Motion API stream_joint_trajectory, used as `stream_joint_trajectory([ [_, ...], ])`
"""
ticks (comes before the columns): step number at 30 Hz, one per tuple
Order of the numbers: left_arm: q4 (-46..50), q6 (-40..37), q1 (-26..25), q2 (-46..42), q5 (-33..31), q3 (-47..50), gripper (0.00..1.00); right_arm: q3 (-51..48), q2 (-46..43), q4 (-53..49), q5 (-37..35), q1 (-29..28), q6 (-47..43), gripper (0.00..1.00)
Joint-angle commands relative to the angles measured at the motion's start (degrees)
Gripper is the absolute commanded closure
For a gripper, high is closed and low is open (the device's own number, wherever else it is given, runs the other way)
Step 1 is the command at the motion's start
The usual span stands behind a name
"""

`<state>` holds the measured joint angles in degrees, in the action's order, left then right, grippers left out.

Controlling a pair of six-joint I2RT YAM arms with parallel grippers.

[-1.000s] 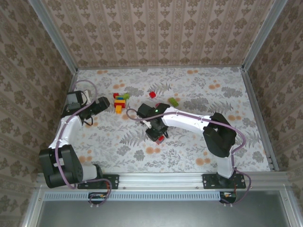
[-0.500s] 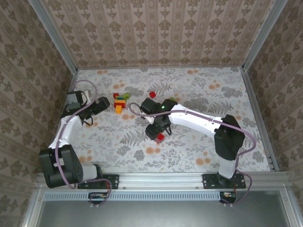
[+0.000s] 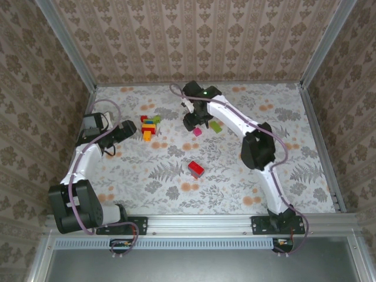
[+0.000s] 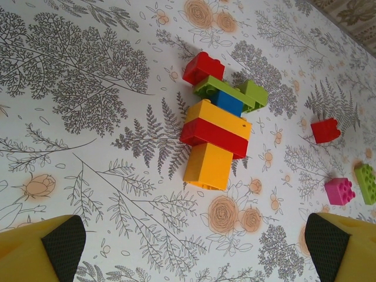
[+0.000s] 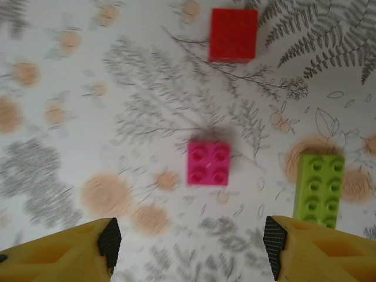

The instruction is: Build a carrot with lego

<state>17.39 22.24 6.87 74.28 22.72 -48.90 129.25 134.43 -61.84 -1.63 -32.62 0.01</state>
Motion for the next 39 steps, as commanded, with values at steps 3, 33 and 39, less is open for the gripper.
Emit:
stream_joint_trajectory([
  [3, 0.7, -1.6, -0.3, -0.4, 0.2, -1.6, 0.00, 9.8, 9.2, -6.8, 2.6, 1.8, -2.9, 0.32],
  [33, 0.5, -1.7, -0.2, 0.2, 0.1, -2.0, 0.00, 6.7, 11.4, -4.6, 7.3, 3.3, -2.0, 0.65],
  [39, 0.5, -1.5, -0.3, 0.5, 0.3, -2.0, 0.00, -4.4, 0.6, -1.0, 6.8, 2.3, -0.8, 0.67],
])
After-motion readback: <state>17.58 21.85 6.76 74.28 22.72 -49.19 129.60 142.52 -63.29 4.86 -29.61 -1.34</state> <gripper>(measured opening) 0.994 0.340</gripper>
